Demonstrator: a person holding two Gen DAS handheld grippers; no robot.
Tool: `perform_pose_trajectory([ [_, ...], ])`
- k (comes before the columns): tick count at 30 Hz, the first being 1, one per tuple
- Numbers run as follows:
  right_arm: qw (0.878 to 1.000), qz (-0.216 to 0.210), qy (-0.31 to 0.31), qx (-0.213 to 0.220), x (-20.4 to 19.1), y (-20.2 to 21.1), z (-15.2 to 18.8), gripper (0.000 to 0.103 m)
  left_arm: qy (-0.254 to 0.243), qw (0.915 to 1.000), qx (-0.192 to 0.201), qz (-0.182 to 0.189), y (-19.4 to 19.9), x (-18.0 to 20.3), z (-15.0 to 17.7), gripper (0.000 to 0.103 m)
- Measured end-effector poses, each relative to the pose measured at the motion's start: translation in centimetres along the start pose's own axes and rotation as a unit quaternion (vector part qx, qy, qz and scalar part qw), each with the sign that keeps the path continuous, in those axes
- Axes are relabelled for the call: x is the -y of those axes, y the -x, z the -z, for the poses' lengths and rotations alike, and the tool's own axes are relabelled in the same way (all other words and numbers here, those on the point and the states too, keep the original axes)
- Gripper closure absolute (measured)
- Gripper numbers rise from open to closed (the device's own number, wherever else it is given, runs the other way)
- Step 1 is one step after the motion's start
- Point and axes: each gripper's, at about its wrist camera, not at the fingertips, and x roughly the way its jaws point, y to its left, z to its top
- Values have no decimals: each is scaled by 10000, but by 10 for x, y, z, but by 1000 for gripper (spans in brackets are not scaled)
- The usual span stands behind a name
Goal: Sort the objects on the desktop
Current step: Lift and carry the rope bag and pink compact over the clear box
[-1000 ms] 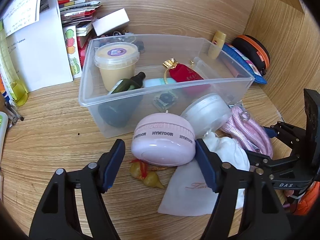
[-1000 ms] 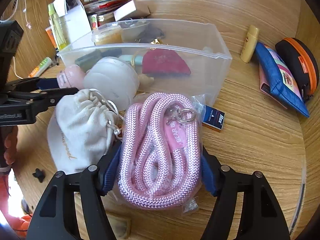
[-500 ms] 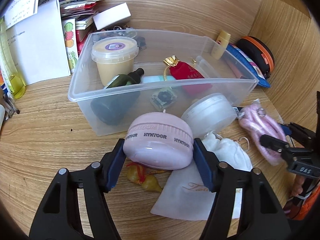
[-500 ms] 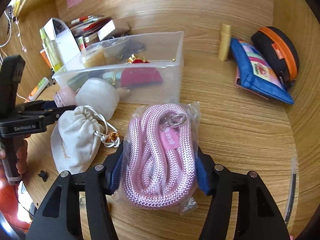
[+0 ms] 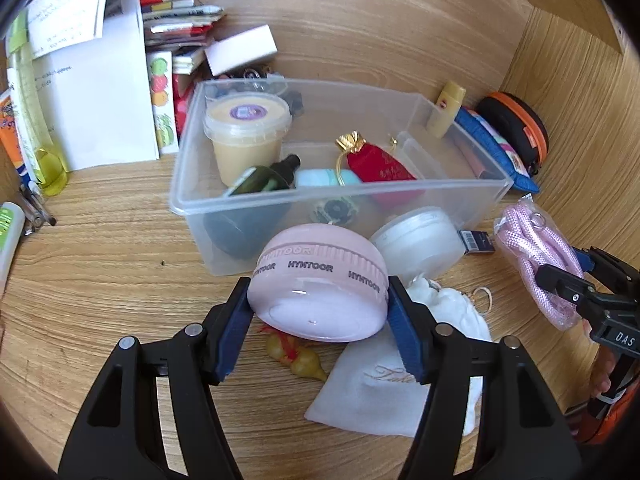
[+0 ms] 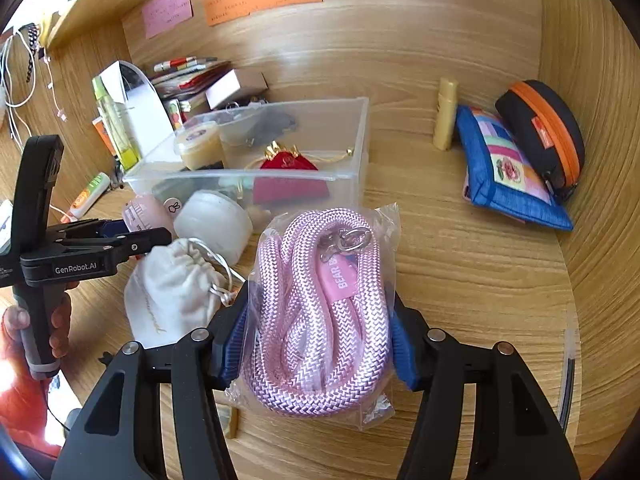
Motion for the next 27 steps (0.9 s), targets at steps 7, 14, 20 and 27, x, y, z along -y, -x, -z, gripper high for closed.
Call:
perform_pose_trajectory([
  [7, 9998, -5, 17, 208, -3, 14, -11, 48, 47, 9996, 279, -10, 24, -2, -3, 39],
  [14, 9992, -60, 102, 385, -11, 20, -22, 48, -12, 9983, 573, -102, 43, -1, -10, 39],
  [20, 9985, -116, 173, 503, -16, 22, -32, 48, -70, 9964, 828, -191, 57, -1, -17, 39],
  [27, 9976, -159, 216, 642, -19, 23, -47, 48, -135, 9943, 1022, -268, 66, 0, -30, 39],
])
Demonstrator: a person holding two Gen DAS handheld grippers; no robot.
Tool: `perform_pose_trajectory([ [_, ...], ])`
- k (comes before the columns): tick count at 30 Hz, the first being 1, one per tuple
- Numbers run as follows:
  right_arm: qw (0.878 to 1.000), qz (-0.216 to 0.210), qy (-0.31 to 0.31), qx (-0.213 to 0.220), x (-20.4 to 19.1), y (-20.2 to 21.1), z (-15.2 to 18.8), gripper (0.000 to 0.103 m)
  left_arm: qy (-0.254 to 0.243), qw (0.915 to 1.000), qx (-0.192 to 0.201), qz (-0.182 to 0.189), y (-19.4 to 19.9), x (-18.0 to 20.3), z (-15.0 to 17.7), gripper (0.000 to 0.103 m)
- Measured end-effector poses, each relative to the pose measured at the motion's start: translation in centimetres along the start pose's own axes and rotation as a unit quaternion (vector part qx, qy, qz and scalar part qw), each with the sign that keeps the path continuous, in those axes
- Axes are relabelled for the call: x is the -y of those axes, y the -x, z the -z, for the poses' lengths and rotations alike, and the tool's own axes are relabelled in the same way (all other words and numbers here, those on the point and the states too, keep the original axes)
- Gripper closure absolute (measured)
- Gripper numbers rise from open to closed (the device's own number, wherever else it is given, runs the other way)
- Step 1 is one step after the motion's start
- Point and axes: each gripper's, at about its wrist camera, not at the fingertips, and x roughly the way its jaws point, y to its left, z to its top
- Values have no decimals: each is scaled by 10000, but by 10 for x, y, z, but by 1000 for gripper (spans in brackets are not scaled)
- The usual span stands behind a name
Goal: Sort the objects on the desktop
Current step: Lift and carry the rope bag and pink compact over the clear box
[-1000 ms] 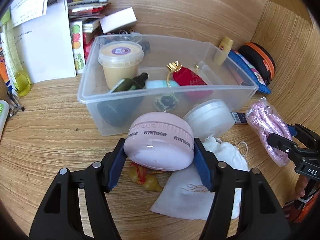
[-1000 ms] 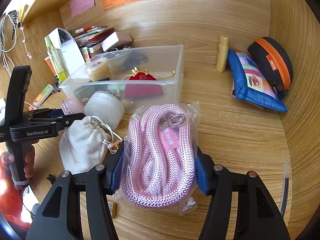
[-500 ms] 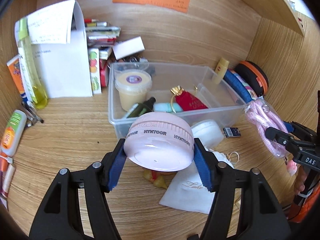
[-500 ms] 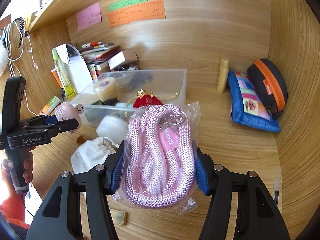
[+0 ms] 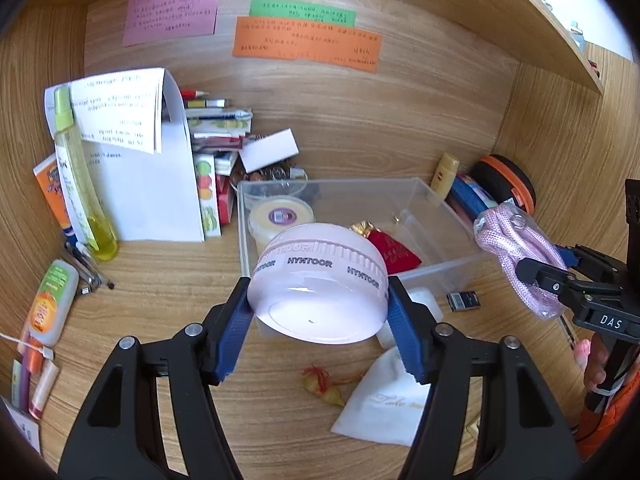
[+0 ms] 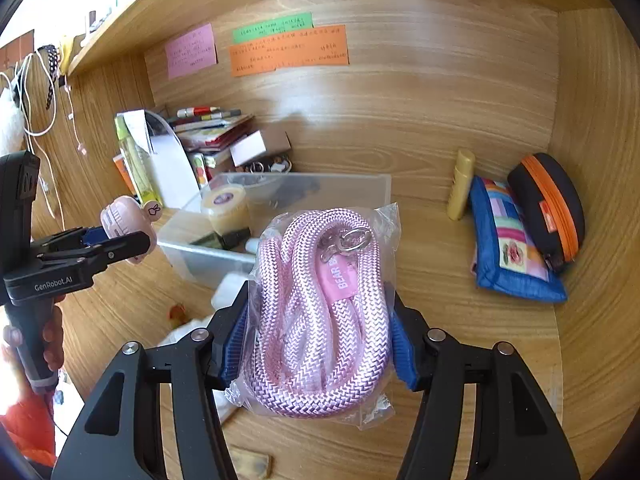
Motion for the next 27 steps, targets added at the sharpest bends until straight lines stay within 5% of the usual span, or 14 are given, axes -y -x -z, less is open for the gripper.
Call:
perform_pose_trajectory([
  [16, 9997, -179, 156, 82, -8, -37, -41, 48, -32, 10000, 81, 26, -20, 4, -30, 39],
  [27, 9994, -306, 159, -22, -3, -67, -64, 48, -38, 9996, -213, 195, -62, 15, -42, 39],
])
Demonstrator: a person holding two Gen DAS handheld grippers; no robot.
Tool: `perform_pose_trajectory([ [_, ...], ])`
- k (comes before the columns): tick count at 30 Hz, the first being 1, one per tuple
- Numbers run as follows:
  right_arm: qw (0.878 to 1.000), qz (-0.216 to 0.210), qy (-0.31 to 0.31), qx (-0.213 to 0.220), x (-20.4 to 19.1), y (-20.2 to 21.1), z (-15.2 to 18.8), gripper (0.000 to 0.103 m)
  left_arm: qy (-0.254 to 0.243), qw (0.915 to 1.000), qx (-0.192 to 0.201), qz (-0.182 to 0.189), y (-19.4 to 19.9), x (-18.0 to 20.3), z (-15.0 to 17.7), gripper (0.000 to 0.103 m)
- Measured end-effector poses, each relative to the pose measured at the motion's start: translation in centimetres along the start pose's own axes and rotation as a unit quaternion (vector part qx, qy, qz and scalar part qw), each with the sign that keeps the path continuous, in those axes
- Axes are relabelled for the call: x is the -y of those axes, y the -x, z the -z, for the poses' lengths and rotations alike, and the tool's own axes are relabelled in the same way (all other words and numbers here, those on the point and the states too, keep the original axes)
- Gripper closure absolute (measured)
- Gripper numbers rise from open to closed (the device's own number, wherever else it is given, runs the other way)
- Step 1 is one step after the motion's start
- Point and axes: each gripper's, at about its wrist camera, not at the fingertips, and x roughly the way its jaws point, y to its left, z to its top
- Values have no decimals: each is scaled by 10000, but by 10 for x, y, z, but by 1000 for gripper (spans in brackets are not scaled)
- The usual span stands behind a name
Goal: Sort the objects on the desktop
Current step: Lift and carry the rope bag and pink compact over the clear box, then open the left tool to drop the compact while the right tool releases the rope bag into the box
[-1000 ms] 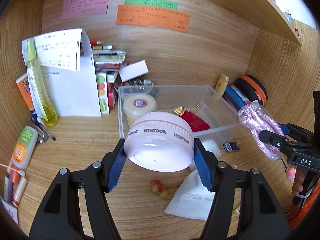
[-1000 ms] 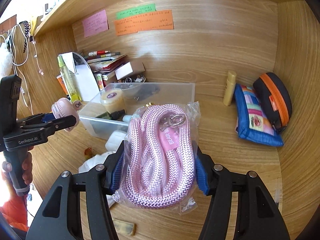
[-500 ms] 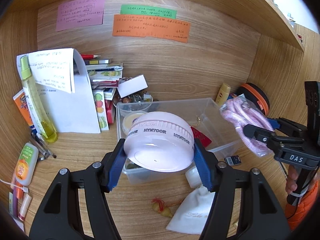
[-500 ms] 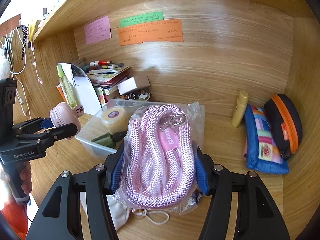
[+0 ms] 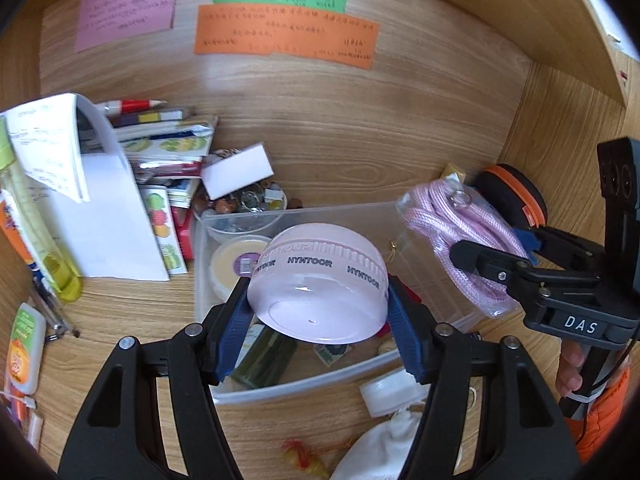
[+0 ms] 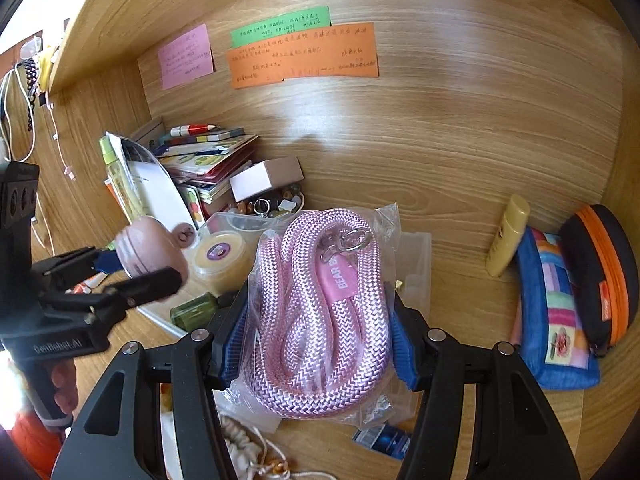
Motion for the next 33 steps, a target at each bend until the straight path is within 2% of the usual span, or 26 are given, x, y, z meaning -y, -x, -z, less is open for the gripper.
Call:
perform_pose_trajectory([
  [7, 9999, 79, 45, -141, 5, -19, -8, 48, -8, 9998, -219, 17, -27, 5, -6, 39],
  [10, 9993, 224, 147, -277, 5, -32, -5, 48, -16, 9996, -298, 11, -37, 6, -8, 39],
  [17, 9983, 121, 164, -543, 11, -52, 4, 48, 54, 9992, -387, 0, -51, 3, -12, 39],
  [21, 9976, 274, 250, -590, 13, -57, 7, 48, 29, 9989, -470, -64, -60, 3, -11, 39],
  [29, 9959, 314, 348, -768, 9, -69, 10, 47, -38, 9988, -476, -64, -59, 3, -12, 39],
  [33, 9947, 400, 474, -823, 5, -72, 12, 45, -35, 9988, -498, -15, -58, 3, -12, 35],
])
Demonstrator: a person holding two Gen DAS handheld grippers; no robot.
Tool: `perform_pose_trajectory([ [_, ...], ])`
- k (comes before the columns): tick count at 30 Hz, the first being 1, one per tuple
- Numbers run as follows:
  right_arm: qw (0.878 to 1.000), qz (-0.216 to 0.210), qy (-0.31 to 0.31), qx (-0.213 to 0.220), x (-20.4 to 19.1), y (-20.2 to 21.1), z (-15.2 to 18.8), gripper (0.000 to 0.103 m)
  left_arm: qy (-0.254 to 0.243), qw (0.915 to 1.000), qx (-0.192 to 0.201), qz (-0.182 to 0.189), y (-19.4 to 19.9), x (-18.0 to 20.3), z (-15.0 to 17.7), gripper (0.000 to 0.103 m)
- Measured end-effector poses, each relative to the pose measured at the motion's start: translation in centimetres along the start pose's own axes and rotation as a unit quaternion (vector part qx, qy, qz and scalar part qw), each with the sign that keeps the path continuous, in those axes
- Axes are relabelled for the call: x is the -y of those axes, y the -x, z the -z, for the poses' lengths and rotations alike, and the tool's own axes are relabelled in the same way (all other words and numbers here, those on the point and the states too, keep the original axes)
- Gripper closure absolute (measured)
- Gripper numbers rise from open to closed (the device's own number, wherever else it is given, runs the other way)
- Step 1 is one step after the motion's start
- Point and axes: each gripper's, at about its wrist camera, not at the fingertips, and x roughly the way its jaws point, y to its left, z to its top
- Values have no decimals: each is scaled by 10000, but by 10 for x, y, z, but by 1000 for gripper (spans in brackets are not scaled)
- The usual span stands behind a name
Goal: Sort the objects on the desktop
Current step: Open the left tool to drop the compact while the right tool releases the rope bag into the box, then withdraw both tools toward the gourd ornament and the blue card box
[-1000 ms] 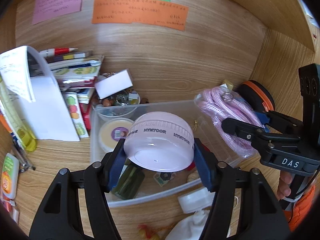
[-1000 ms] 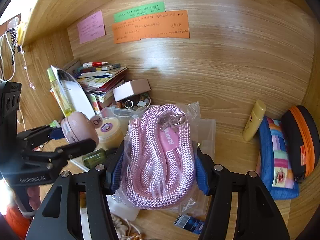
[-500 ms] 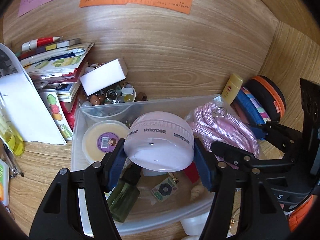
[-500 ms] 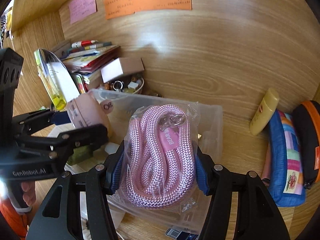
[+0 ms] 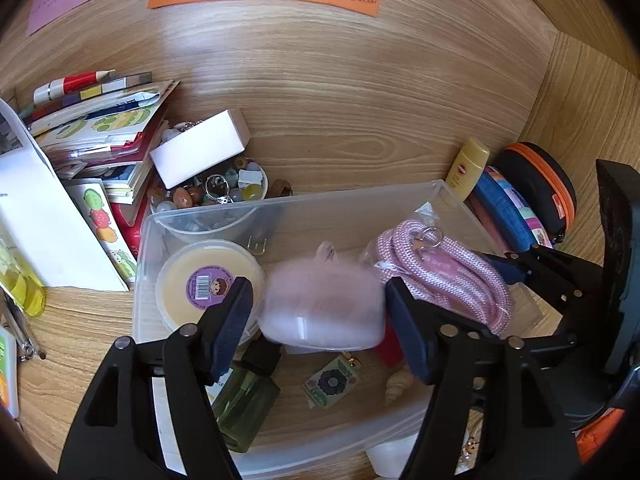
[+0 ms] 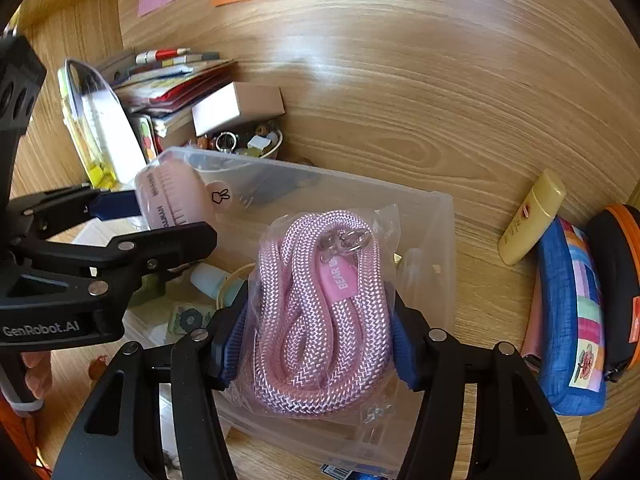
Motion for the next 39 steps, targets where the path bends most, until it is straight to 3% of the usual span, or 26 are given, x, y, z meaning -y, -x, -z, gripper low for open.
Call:
perform_pose_trajectory([
  [8, 9999, 167, 39, -21, -4, -2, 3, 44, 124, 9999, -44, 103, 1, -3, -1, 35],
  [16, 9991, 356, 75, 229, -7, 11, 2, 28, 179, 9995, 108, 234, 20, 0, -4, 35],
  [26, 9989, 168, -234, 373, 4, 29, -3, 22, -40, 9983, 563, -149, 74, -2, 0, 27],
  [28, 9982, 135, -331, 481, 6, 37, -4, 21, -18, 9978, 633, -197, 84, -5, 1, 19],
  [39, 9951, 591, -341, 718, -1, 81, 7, 20, 32, 9966, 723, -381, 112, -22, 30, 12],
])
